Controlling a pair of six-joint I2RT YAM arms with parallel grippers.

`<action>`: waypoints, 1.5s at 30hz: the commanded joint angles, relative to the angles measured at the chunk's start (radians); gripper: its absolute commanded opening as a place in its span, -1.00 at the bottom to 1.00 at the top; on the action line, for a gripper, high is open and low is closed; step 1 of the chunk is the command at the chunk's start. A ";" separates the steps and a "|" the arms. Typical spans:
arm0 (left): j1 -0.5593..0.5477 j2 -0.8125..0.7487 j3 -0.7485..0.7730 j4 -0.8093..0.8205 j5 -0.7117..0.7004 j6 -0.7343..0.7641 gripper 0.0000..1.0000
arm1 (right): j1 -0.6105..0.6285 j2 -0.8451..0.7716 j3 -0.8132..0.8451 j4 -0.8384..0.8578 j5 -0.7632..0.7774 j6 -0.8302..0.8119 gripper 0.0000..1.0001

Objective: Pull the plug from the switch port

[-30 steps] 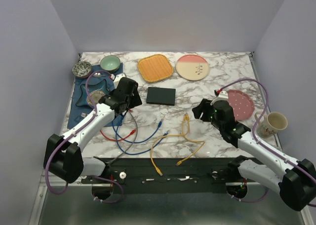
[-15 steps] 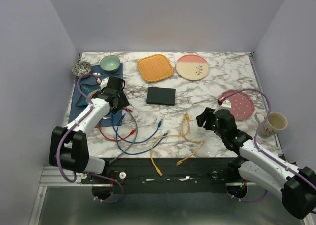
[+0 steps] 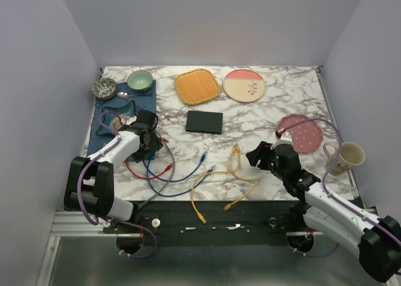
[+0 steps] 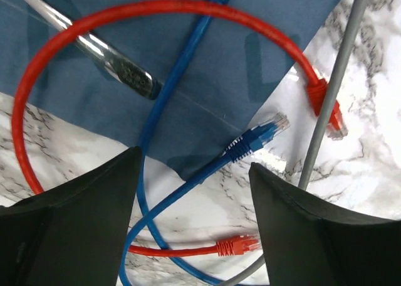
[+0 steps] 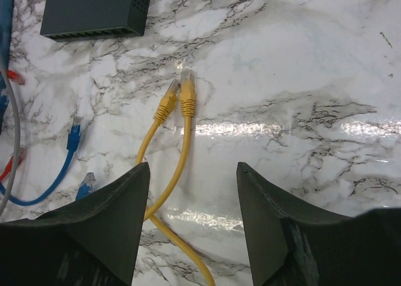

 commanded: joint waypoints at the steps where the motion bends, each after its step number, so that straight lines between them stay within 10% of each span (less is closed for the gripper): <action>1: 0.001 -0.097 -0.115 0.012 0.082 -0.103 0.72 | 0.004 -0.020 -0.007 0.047 -0.031 -0.002 0.32; 3: -0.010 -0.172 -0.155 0.015 0.081 -0.137 0.97 | 0.004 -0.023 -0.016 0.058 -0.037 0.000 0.32; 10: -0.018 -0.183 -0.251 0.055 0.070 -0.164 0.81 | 0.003 -0.002 -0.021 0.085 -0.071 -0.002 0.31; 24: -0.280 -0.165 -0.213 0.076 0.216 -0.108 -1.00 | 0.004 -0.103 -0.016 0.033 -0.065 0.006 0.31; 45: -0.665 0.464 0.609 0.019 0.277 0.101 -1.00 | 0.004 -0.255 0.226 -0.169 0.096 -0.069 0.31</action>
